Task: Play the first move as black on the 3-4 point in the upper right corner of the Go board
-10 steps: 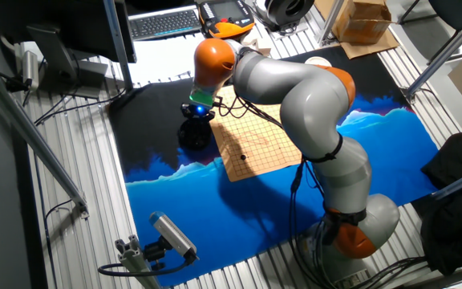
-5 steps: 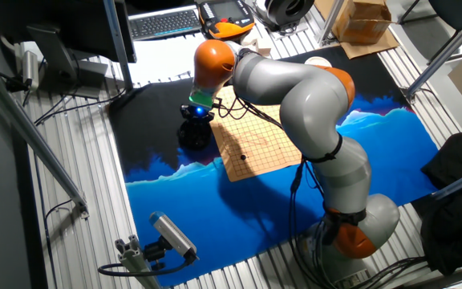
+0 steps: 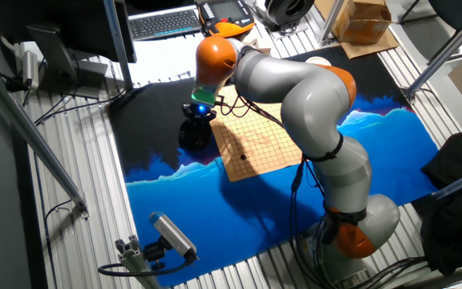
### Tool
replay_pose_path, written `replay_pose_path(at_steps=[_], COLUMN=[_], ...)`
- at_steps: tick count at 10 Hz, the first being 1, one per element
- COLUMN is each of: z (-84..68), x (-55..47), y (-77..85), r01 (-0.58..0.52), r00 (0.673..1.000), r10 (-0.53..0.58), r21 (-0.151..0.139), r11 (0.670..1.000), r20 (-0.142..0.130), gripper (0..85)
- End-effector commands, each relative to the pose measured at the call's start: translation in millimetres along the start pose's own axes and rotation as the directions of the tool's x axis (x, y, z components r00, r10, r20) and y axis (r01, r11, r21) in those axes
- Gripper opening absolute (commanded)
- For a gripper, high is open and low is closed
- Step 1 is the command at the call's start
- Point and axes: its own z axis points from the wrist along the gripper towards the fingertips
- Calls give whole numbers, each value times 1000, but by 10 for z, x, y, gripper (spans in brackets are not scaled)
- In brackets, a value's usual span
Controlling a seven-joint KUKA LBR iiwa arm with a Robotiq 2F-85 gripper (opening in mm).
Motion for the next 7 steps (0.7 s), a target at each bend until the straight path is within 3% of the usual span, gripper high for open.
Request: replay_pose_path(at_steps=[1, 7], z=[2, 73], x=[12, 49], y=[-4, -10], r01=[-1, -8], r00=[1000, 1000], r10=[1, 8], r21=[0, -13], r11=[1000, 1000], r20=[0, -4], gripper=[340, 340])
